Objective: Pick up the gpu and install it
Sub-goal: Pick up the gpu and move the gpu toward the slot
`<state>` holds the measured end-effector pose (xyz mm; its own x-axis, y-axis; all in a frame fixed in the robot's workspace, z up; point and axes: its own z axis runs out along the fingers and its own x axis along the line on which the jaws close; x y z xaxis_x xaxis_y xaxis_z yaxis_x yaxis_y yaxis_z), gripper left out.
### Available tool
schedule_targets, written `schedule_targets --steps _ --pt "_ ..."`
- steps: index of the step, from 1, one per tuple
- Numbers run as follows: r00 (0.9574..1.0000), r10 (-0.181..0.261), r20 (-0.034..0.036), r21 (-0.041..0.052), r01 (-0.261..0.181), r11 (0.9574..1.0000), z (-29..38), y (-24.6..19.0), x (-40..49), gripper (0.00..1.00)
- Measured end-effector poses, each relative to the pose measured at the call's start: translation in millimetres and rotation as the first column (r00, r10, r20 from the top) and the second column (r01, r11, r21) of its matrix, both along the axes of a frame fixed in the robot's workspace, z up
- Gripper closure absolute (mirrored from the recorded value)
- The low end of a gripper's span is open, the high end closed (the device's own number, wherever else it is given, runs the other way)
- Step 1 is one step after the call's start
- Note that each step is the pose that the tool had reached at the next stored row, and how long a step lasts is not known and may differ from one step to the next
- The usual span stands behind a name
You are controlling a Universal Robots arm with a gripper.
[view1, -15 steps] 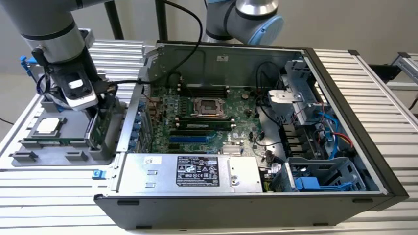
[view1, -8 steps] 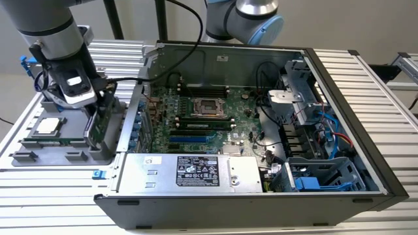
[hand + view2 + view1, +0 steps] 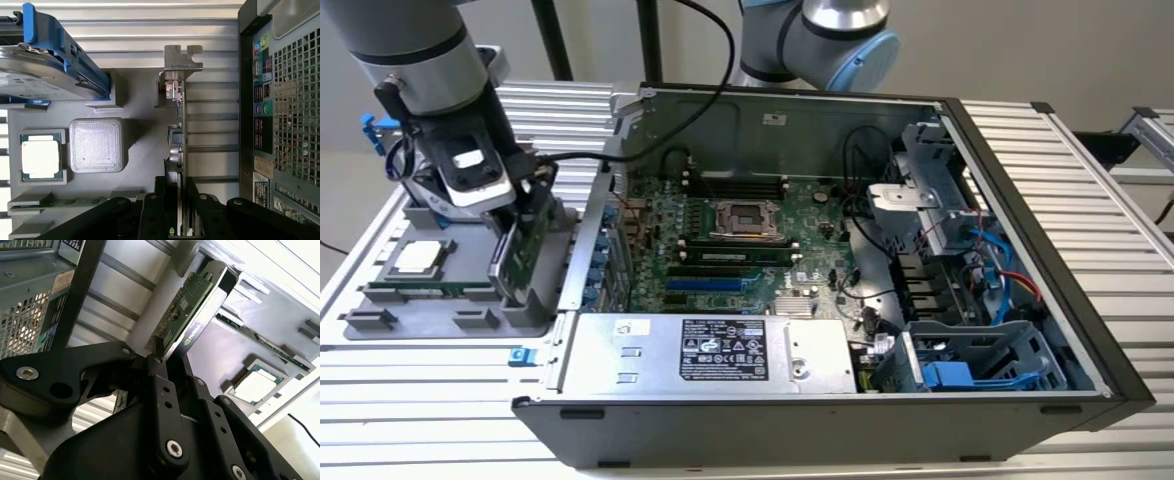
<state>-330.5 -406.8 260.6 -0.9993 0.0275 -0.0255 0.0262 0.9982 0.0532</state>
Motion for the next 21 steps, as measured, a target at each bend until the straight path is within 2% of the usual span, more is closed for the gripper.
schedule_targets --steps 12,21 --pt "1.0000 0.000 0.0001 0.0000 0.000 1.0000 11.6 0.0 0.0 1.00" --pt "1.0000 0.000 0.0001 0.0000 0.000 1.0000 13.4 0.0 0.0 1.00"
